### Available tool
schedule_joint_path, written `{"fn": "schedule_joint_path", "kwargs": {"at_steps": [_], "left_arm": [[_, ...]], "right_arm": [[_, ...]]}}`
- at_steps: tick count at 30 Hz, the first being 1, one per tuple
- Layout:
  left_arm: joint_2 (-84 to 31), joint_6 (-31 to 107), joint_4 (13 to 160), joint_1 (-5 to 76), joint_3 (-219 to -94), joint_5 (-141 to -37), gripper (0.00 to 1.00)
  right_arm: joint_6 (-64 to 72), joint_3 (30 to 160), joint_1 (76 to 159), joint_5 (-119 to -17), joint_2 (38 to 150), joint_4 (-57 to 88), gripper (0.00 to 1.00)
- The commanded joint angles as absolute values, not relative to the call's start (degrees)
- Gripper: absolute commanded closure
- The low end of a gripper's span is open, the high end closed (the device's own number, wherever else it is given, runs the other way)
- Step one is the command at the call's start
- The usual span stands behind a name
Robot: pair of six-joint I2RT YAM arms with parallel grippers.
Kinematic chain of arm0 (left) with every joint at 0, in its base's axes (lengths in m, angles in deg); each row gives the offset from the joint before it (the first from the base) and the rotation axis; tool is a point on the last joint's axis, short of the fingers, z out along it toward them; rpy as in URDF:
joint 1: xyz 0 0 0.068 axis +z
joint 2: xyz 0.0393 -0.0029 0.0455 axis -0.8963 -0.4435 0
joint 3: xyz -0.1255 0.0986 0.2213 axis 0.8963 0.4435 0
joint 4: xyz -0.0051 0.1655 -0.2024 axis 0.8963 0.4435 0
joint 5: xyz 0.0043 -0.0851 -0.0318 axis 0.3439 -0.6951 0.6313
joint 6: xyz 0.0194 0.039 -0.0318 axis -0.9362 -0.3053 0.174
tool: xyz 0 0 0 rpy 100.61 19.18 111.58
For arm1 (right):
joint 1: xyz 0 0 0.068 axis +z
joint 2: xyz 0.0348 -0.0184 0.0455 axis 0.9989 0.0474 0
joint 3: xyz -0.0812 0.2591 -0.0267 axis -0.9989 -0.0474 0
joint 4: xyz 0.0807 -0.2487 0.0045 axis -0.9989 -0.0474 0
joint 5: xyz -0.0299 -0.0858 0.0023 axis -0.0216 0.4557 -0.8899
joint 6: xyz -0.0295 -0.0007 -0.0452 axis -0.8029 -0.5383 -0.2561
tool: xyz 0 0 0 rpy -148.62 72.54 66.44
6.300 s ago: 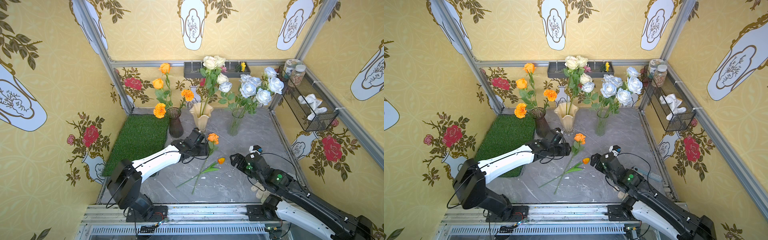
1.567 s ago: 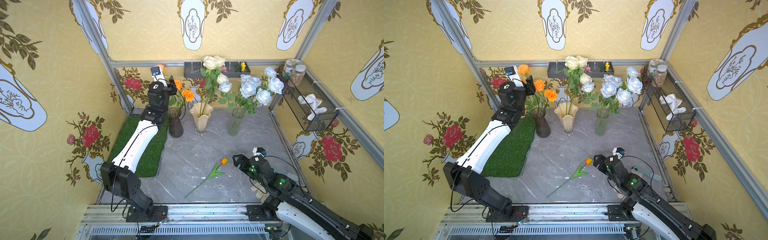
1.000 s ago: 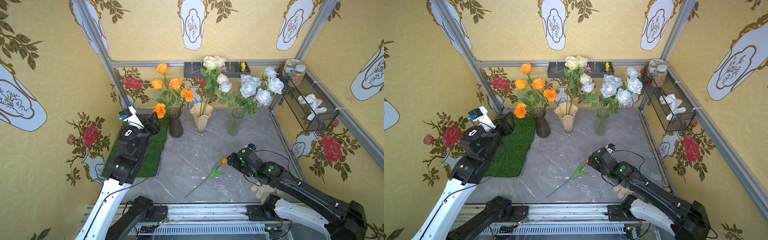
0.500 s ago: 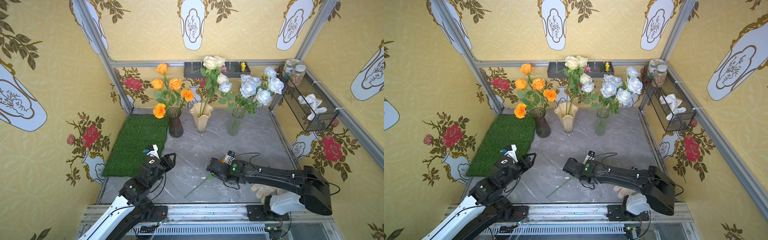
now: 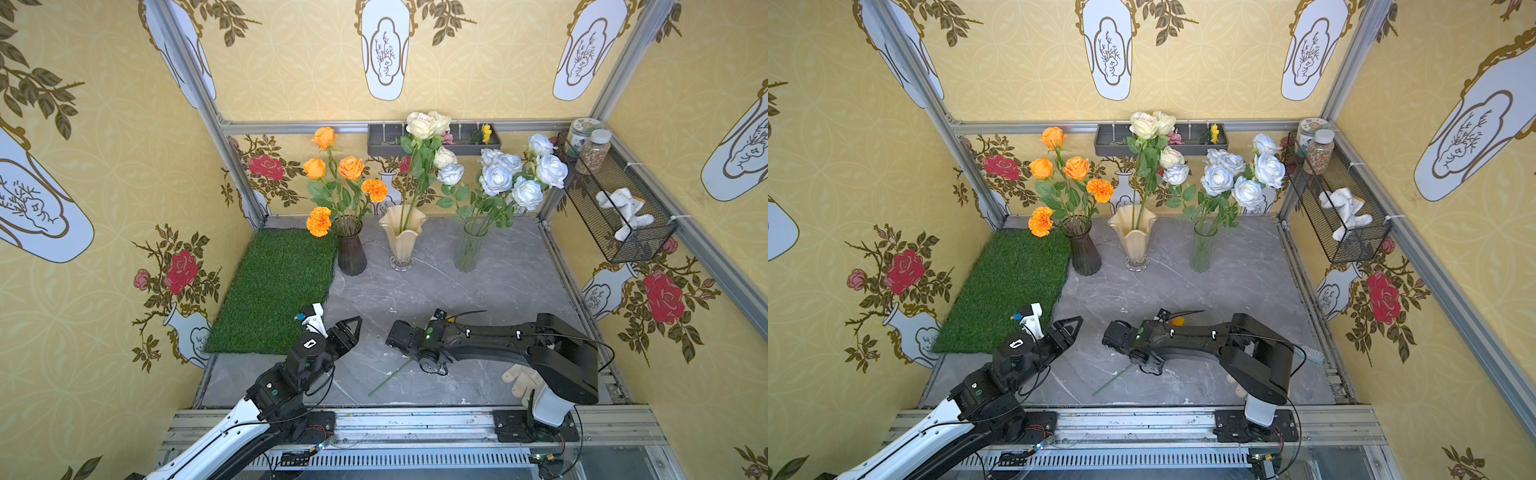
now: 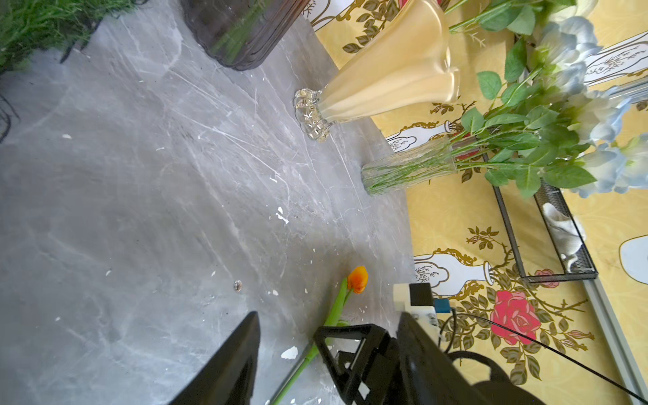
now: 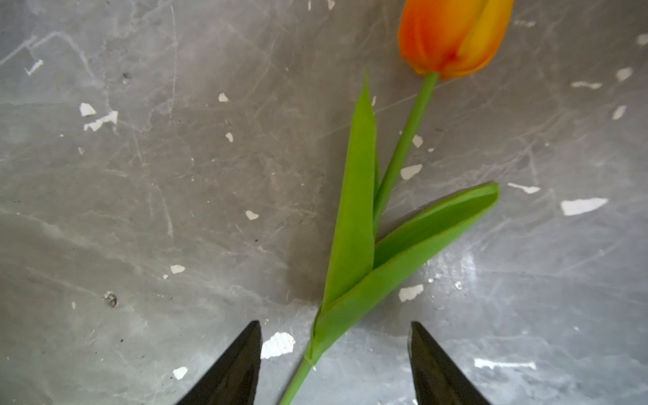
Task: Arrange the flowers in different vases according to their colors
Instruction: Pick up the flower at the center of the board.
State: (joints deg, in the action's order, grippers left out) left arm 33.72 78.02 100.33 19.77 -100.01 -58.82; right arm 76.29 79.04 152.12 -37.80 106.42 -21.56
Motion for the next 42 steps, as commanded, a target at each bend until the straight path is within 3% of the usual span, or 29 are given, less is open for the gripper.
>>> {"fn": "schedule_joint_path", "kwargs": {"at_steps": [1,7,12,19,21,22,32,37,42], "left_arm": [[35.03,77.78,98.44,19.73,-99.38,-58.45,0.32],[35.61,77.17,97.79,19.73,-99.31,-58.04,0.32],[36.41,77.08,97.82,19.73,-99.32,-58.14,0.32],[38.48,77.48,98.36,19.73,-99.01,-57.98,0.30],[38.25,77.60,98.49,19.73,-99.17,-58.05,0.20],[38.01,77.76,98.37,19.73,-99.31,-58.14,0.01],[31.16,77.69,96.86,19.73,-102.03,-58.49,0.00],[29.14,77.61,96.43,19.73,-102.72,-58.59,0.00],[28.38,77.52,95.18,19.73,-102.97,-60.18,0.00]], "right_arm": [[78.29,79.20,152.36,-39.23,108.01,-20.83,0.40],[80.26,77.89,152.94,-40.20,110.63,-19.37,0.48],[82.03,75.76,152.55,-39.37,110.44,-18.43,0.75],[83.14,69.29,149.34,-38.81,105.07,-13.10,0.99],[81.78,68.20,148.47,-37.59,102.65,-12.17,1.00],[81.00,68.14,148.24,-36.57,101.34,-12.67,1.00],[64.83,74.86,148.46,-25.37,90.78,-19.95,1.00],[51.00,73.90,148.54,-23.83,84.47,-11.35,1.00],[28.35,77.34,150.17,-22.84,82.57,0.69,1.00]]}}
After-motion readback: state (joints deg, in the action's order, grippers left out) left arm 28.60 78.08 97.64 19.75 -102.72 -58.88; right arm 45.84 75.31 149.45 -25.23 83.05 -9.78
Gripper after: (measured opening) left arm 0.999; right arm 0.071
